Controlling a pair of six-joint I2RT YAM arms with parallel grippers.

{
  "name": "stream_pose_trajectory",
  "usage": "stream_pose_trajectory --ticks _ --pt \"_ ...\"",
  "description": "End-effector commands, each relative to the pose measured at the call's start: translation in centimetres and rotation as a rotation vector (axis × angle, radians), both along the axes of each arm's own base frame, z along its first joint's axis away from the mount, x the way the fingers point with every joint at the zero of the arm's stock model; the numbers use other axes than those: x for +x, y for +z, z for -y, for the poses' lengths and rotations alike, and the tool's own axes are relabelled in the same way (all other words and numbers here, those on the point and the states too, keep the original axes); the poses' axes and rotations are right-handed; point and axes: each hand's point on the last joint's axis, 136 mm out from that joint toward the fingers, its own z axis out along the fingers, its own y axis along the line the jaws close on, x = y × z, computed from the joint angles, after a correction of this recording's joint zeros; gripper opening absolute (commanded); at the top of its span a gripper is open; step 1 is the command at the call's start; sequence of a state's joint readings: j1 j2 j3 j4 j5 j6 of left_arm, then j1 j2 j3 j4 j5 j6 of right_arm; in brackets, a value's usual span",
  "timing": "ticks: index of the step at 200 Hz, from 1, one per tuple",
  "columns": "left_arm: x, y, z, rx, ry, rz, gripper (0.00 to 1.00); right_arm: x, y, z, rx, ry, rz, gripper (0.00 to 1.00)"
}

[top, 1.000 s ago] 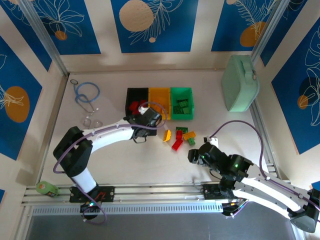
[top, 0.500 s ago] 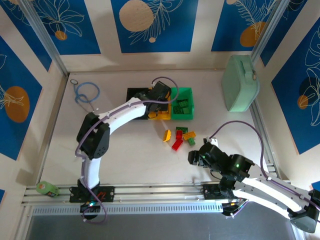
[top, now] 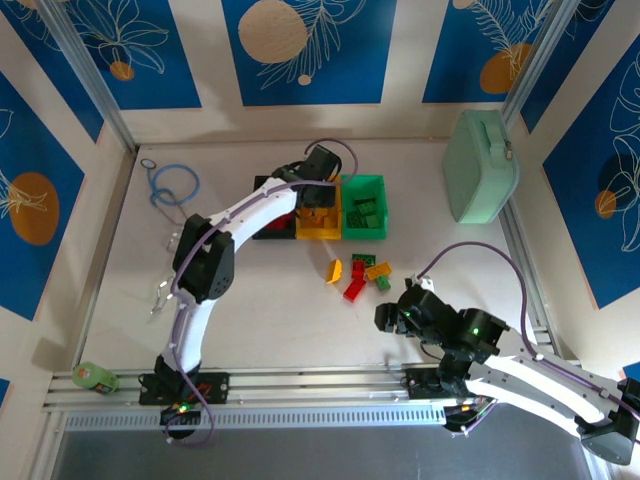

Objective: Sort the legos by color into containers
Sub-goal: Place the lego in the container, then pick up the lego from the center of the table.

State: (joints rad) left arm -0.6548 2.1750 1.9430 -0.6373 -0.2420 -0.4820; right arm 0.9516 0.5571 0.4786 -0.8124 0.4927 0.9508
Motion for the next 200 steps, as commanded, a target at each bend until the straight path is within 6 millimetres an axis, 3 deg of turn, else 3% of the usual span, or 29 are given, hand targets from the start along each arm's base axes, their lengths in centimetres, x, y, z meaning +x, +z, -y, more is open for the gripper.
stream_pose_trajectory --ticks 1,41,79,113,156,200 --pt "0.0 1.9 -0.3 -0.005 -0.019 0.007 0.57 0.0 1.6 -0.4 0.037 0.008 0.016 0.83" --pt "-2.1 4.6 -1.1 -0.062 -0.022 0.058 0.59 0.3 2.2 -0.8 0.039 0.011 0.027 0.83" --pt "-6.3 4.9 -3.1 -0.122 -0.018 0.089 0.6 0.9 2.6 -1.6 0.017 0.026 0.025 0.83" --pt "-11.4 3.2 -6.2 -0.16 0.005 0.107 0.6 1.9 3.3 -2.7 -0.011 0.047 0.031 0.83" --pt "-17.8 -0.2 -10.7 -0.139 0.042 0.092 0.6 3.7 2.7 -5.5 -0.023 0.098 -0.079 0.78" --pt "-23.3 -2.3 -14.4 -0.112 0.061 0.081 0.6 6.6 2.3 -9.0 -0.082 0.164 -0.15 0.73"
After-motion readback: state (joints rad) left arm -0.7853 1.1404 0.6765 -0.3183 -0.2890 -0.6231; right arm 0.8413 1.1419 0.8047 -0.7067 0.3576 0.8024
